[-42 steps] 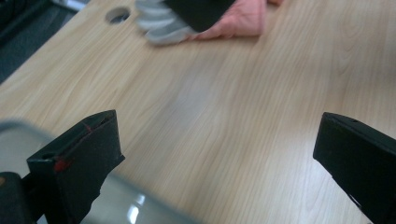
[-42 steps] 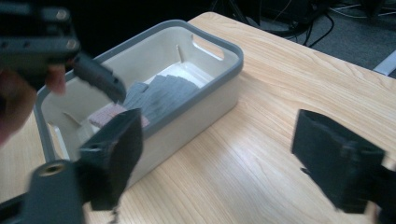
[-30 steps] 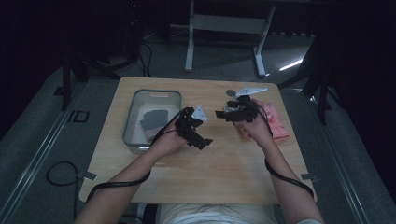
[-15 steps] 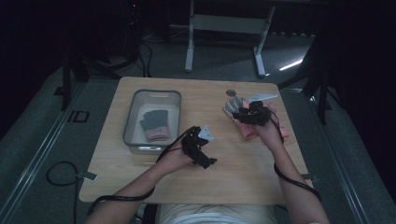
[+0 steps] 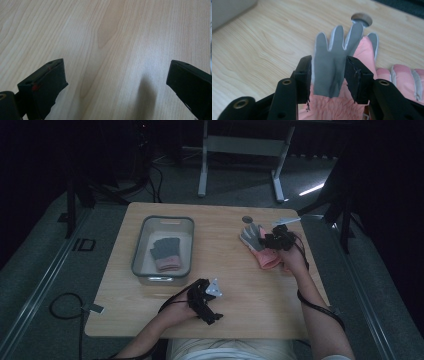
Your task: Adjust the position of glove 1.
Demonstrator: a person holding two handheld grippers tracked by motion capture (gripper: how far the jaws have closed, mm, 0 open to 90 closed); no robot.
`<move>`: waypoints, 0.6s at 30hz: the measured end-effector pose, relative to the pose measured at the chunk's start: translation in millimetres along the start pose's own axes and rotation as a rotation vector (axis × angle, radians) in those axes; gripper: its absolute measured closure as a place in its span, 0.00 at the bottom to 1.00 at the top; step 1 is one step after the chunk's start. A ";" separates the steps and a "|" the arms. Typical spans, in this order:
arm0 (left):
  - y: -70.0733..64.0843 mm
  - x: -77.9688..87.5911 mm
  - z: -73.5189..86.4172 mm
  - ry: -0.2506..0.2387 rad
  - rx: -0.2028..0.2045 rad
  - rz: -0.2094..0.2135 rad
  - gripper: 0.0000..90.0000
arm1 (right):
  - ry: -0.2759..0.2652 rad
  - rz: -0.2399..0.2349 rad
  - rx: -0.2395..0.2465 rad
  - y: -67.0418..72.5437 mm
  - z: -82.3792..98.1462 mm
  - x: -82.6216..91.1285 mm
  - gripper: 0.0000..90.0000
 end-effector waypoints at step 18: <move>3.8 4.8 9.3 -0.081 0.037 0.023 0.02 | 0.211 0.038 0.074 -4.8 9.5 -62.2 0.79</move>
Point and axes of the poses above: each handheld gripper's, and its own axes: x roughly backward along the jaws, z roughly out of its underside, y roughly to its left, the point moved 3 cm from there along -x, roughly forward along the jaws, and after that the axes turned 6 degrees about x, right-handed, at the moved point
